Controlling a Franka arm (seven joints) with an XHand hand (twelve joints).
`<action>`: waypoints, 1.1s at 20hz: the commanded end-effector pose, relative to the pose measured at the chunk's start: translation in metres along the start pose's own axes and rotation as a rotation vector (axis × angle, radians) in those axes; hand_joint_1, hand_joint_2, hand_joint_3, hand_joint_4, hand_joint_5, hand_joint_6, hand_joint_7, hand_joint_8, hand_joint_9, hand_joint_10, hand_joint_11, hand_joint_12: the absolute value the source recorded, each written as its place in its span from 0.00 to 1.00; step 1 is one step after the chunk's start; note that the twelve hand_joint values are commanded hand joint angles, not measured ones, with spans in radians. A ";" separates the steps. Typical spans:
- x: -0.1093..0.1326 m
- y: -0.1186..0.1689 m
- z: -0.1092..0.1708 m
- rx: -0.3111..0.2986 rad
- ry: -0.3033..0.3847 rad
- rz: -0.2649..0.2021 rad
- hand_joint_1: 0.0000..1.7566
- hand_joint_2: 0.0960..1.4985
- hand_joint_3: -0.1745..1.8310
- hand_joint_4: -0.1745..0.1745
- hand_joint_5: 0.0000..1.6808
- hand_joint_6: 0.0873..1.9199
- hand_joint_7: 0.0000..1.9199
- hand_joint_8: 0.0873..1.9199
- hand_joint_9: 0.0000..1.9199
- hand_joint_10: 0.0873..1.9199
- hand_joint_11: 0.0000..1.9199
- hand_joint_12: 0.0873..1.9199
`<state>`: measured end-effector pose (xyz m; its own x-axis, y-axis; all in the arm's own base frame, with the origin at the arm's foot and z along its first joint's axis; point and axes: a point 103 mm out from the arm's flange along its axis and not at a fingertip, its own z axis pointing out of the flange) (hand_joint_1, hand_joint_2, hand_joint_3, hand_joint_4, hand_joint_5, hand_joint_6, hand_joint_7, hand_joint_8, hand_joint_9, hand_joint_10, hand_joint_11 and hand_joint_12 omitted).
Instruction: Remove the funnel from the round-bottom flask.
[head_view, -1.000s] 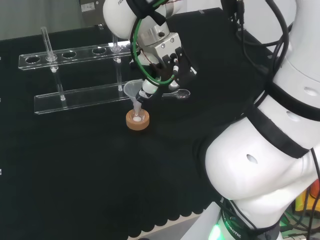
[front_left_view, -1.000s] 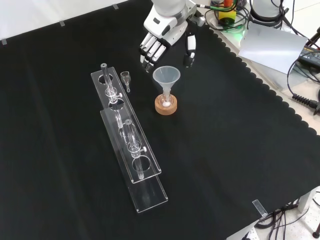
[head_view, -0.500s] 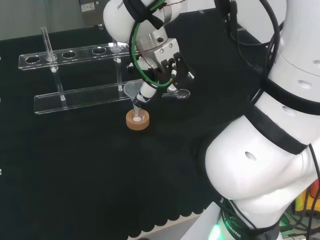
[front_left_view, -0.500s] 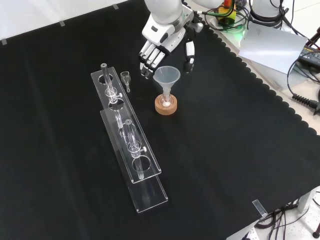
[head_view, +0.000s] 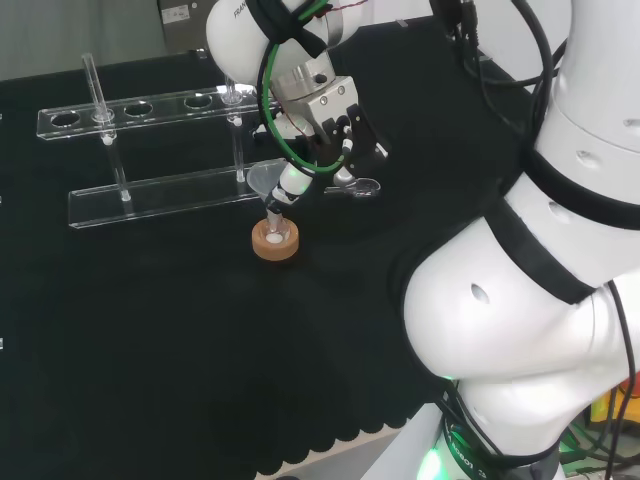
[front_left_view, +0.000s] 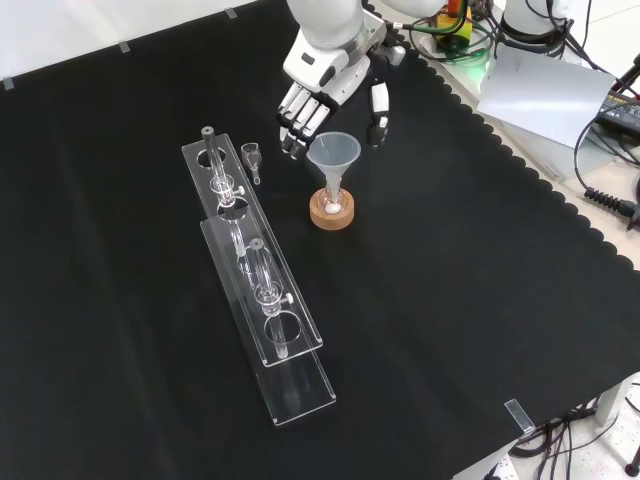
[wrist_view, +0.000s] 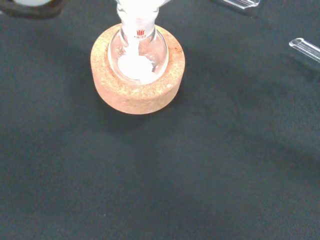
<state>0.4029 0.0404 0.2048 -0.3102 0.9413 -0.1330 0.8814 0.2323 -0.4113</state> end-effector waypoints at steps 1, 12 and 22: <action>0.005 0.014 0.011 0.018 -0.029 -0.011 0.34 0.42 0.23 0.37 0.03 0.00 0.00 0.06 0.00 0.44 0.09 0.79; 0.004 0.021 0.017 0.026 -0.035 -0.015 0.35 0.43 0.23 0.36 0.03 0.00 0.00 0.10 0.04 0.44 0.11 0.78; 0.007 0.028 0.024 0.009 -0.065 -0.017 0.39 0.44 0.24 0.33 0.06 0.00 0.00 0.23 0.14 0.38 0.13 0.76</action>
<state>0.4137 0.0489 0.1735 -0.3464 0.9229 -0.1678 0.8677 0.2473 -0.4311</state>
